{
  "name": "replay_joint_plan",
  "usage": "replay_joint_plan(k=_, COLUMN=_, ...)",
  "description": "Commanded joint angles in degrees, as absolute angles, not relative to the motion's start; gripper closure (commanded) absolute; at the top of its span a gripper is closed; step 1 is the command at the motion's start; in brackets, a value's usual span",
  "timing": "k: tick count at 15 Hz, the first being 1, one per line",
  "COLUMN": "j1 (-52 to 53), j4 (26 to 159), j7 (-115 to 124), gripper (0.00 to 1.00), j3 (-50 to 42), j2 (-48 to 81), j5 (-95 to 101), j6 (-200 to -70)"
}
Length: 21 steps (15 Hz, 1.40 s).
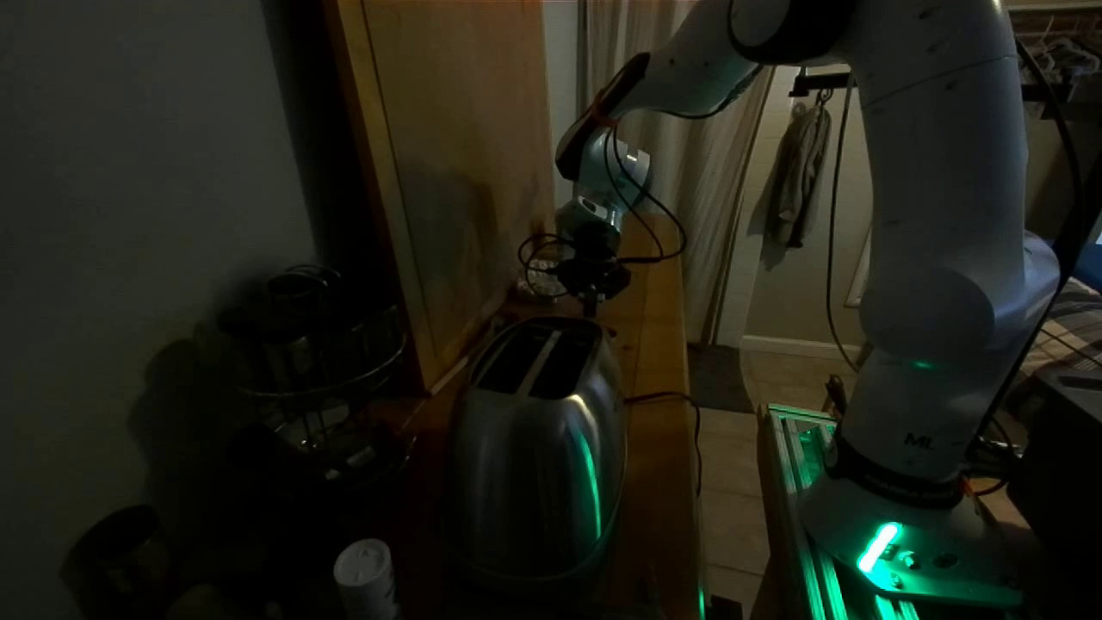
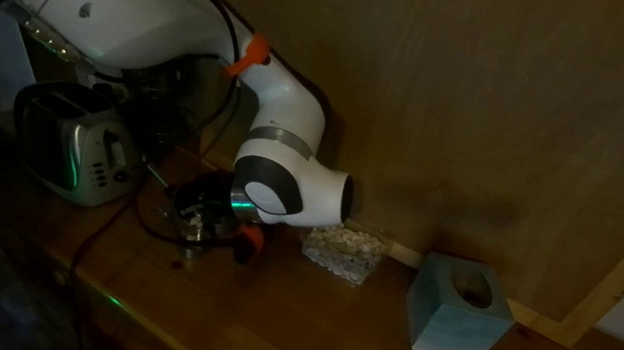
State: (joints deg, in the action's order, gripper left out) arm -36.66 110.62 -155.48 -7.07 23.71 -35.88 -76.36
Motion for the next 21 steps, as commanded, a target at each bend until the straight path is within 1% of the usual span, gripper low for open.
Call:
replay_joint_plan(k=1, j1=-35.52, j4=108.65, j7=-157.25, gripper=0.98, j3=-9.95, j2=25.74, j5=-36.88, j6=-72.98)
replay_joint_plan(k=6, j1=-36.08, j4=108.60, j7=-157.66, gripper=0.98, j3=-11.68, j2=26.62, j5=-40.89, j6=-70.81)
replay_joint_plan(k=7, j1=-39.45, j4=108.39, j7=-155.88, gripper=0.98, j3=-7.77, j2=26.36, j5=-40.68, j6=-70.67)
replay_joint_plan(k=9, j1=-36.74, j4=108.65, j7=-157.13, gripper=0.98, j3=-11.38, j2=27.02, j5=-42.37, j6=-70.76)
replay_joint_plan(k=11, j1=-38.35, j4=109.25, j7=-156.98, gripper=0.98, j3=-9.49, j2=26.89, j5=-42.08, j6=-71.35)
replay_joint_plan(k=16, j1=-36.41, j4=109.27, j7=-156.46, gripper=0.98, j3=-12.20, j2=27.88, j5=-42.25, j6=-72.06)
replay_joint_plan(k=17, j1=-36.75, j4=108.67, j7=-156.98, gripper=0.98, j3=-11.90, j2=28.44, j5=-41.67, j6=-69.21)
replay_joint_plan(k=18, j1=-36.23, j4=109.49, j7=-156.13, gripper=0.98, j3=-12.62, j2=27.83, j5=-42.29, j6=-72.68)
replay_joint_plan(k=19, j1=-36.45, j4=108.90, j7=-156.92, gripper=0.98, j3=-12.19, j2=28.36, j5=-41.27, j6=-69.47)
replay_joint_plan(k=20, j1=-35.91, j4=109.58, j7=-156.21, gripper=0.98, j3=-12.78, j2=27.83, j5=-41.79, j6=-72.68)
replay_joint_plan(k=21, j1=-36.19, j4=108.90, j7=-157.01, gripper=0.98, j3=-12.16, j2=28.49, j5=-40.83, j6=-69.01)
